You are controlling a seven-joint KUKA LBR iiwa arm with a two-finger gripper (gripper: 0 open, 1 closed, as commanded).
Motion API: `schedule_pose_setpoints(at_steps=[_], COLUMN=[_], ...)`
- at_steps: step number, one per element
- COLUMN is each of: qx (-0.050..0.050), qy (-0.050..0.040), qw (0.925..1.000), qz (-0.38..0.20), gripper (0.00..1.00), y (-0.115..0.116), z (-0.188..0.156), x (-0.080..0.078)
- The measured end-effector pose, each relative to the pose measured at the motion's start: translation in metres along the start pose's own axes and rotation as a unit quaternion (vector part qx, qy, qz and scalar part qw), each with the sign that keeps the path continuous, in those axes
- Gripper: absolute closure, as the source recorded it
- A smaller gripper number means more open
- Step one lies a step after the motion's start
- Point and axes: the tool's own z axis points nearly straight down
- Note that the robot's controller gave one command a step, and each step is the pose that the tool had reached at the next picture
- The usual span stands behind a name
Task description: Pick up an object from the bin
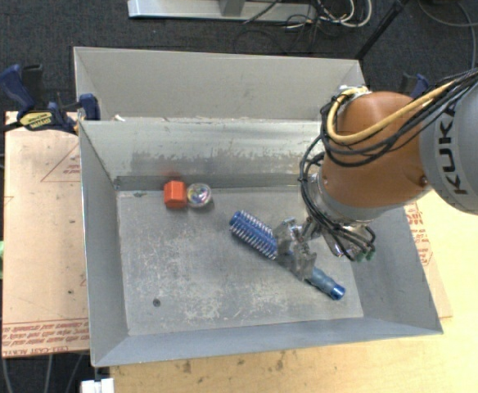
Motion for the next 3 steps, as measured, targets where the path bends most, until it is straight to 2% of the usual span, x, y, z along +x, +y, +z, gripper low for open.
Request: schedule_pose_setpoints(at_steps=[1, 2, 3], qx=[-0.002, 0.000, -0.006], qy=[0.0072, 0.0013, 0.0078], qw=[0.9995, 0.9687, 0.9469], qz=[-0.030, -0.248, -0.321], gripper=[1.00, 1.00, 1.00], y=[-0.011, -0.081, -0.081], z=[0.088, -0.055, 0.030], x=[-0.028, -0.026, 0.036])
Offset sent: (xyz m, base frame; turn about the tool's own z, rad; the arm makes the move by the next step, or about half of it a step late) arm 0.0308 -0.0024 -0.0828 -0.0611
